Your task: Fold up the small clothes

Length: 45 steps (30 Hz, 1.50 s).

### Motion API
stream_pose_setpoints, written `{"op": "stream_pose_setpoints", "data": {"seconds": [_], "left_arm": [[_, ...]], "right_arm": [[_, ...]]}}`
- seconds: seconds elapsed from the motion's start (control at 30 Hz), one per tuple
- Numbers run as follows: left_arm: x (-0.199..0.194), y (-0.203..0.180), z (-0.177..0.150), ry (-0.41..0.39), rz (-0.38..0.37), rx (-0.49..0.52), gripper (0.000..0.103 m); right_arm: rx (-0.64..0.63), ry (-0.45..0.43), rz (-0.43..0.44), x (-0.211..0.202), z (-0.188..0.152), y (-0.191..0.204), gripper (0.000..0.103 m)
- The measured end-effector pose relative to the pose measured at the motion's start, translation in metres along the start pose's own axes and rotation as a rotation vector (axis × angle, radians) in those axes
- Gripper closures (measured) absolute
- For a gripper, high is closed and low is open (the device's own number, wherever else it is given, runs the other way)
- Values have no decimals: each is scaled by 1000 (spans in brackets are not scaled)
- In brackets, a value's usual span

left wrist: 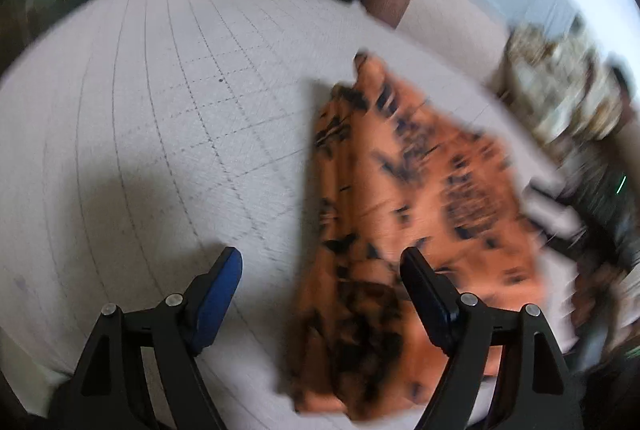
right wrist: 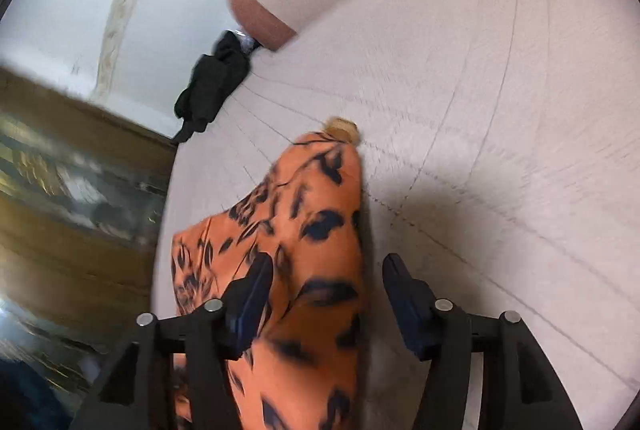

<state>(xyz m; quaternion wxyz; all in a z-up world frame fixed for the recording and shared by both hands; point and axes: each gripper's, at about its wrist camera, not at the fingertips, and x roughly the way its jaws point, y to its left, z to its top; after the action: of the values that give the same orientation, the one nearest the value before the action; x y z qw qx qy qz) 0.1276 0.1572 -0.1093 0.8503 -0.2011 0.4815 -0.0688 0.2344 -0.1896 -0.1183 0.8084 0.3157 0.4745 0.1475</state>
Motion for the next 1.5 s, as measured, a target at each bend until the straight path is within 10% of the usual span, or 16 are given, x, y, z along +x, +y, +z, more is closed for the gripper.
{"op": "stream_pose_setpoints", "data": {"seconds": [0.07,0.17,0.27,0.47,0.63,0.8,0.93,1.1,1.23,1.3,1.37,1.5], "left_arm": [[-9,10,-1,11,-132,-58,21],[15,22,-14,112,-106,-78,25],[13,27,-17,109,-151,-74,80],[14,31,-10,171,-186,-109,67],[-5,12,34,92,-168,-2,25],[64,10,82,173,-190,-48,29],[91,28,91,221,-266,-141,76],[90,31,82,197,-273,-156,67],[79,14,96,120,-208,-83,36],[87,10,104,93,-198,-66,37],[109,15,108,146,-174,-70,63],[99,20,111,139,-206,-108,69]], "right_arm": [[-93,-16,29,-29,-17,12,42],[-191,24,69,-38,-48,32,40],[-308,80,44,-30,-80,40,39],[-319,97,26,-18,-88,31,39],[-311,102,60,-12,-85,31,35],[-294,94,84,-20,-88,26,33],[-303,108,90,-28,-88,25,33],[-302,105,91,-25,-89,23,33],[-299,114,96,-27,-87,22,32],[-303,114,95,-26,-88,21,32],[-302,110,97,-27,-90,21,32],[-310,116,88,-28,-91,22,32]]}}
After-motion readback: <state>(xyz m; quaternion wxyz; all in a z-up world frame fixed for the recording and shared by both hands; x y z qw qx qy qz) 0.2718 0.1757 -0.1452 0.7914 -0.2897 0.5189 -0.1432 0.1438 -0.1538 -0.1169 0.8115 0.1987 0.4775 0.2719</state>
